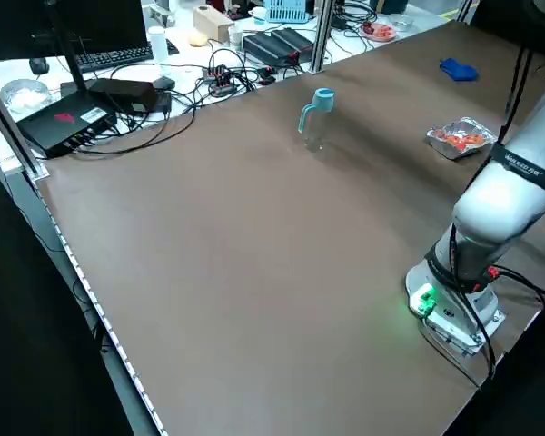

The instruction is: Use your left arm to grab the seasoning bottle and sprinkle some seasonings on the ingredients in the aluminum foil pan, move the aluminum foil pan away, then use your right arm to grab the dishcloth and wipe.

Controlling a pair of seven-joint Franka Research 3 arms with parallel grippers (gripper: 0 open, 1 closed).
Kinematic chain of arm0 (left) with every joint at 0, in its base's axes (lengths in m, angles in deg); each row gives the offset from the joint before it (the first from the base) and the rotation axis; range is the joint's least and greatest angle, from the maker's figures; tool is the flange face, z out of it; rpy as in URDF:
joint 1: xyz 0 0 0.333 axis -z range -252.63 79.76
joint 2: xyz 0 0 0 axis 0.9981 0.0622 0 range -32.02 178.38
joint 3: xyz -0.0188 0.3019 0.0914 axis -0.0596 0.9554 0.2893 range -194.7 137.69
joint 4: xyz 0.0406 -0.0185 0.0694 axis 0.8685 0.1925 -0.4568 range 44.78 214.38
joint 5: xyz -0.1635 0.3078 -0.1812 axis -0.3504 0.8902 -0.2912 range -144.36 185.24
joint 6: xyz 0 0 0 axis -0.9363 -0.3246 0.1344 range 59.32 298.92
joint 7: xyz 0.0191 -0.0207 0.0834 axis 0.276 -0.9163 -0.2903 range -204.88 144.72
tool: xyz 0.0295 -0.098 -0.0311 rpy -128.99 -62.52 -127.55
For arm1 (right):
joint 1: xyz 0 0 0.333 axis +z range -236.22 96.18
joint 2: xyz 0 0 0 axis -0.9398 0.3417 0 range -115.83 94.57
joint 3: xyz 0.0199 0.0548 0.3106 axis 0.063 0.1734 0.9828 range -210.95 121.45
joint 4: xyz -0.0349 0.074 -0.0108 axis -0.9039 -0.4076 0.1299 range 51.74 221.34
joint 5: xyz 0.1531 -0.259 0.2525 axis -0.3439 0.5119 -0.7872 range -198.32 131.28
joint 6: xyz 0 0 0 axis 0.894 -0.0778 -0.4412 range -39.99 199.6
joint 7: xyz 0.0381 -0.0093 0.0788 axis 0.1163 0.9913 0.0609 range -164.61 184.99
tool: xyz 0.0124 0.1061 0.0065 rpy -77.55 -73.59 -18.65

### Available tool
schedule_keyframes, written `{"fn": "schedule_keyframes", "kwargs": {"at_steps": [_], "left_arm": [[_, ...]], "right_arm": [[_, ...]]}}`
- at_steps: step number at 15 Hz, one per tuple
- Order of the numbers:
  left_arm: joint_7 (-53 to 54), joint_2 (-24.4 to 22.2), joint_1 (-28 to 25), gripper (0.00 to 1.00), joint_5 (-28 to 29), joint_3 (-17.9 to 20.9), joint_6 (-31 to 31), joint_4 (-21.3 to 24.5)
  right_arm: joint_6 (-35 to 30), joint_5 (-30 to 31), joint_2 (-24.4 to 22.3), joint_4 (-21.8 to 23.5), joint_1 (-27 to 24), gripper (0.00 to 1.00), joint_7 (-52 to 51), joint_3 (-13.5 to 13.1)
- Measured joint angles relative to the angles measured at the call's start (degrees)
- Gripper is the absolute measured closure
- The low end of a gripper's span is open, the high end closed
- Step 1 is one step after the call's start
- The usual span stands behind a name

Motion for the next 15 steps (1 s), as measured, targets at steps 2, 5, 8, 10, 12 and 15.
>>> {"fn": "schedule_keyframes", "kwargs": {"at_steps": [2, 5, 8, 10, 12, 15], "left_arm": [[0.6, 0.0, 0.0, 0.00, 0.0, 0.0, 0.0, 0.0], [2.5, 0.0, 0.0, 0.00, 0.1, 0.0, 0.0, 0.0], [2.6, 0.0, 0.0, 0.00, 0.4, 0.0, 0.0, 0.0], [2.6, 0.0, 0.0, 0.00, 0.6, 0.0, 0.0, 0.0], [2.6, 0.0, 0.0, 0.00, 0.7, 0.0, 0.0, 0.0], [2.6, 0.0, 0.1, 0.00, 0.7, 0.0, 0.0, 0.0]], "right_arm": [[-0.9, 0.0, -2.7, 1.1, 0.1, 0.00, 0.0, 0.0], [-0.3, 0.0, -6.5, 5.5, 0.4, 0.00, -0.1, 0.0], [2.0, 0.0, -9.0, 9.1, 3.2, 0.00, -0.1, -1.6], [2.8, 0.0, -10.5, 10.8, 6.8, 0.00, -0.1, -4.4], [2.9, 0.0, -11.4, 11.4, 8.7, 0.00, -0.1, -6.6], [3.3, 0.0, -11.8, 12.0, 8.7, 0.00, -0.1, -7.5]]}}
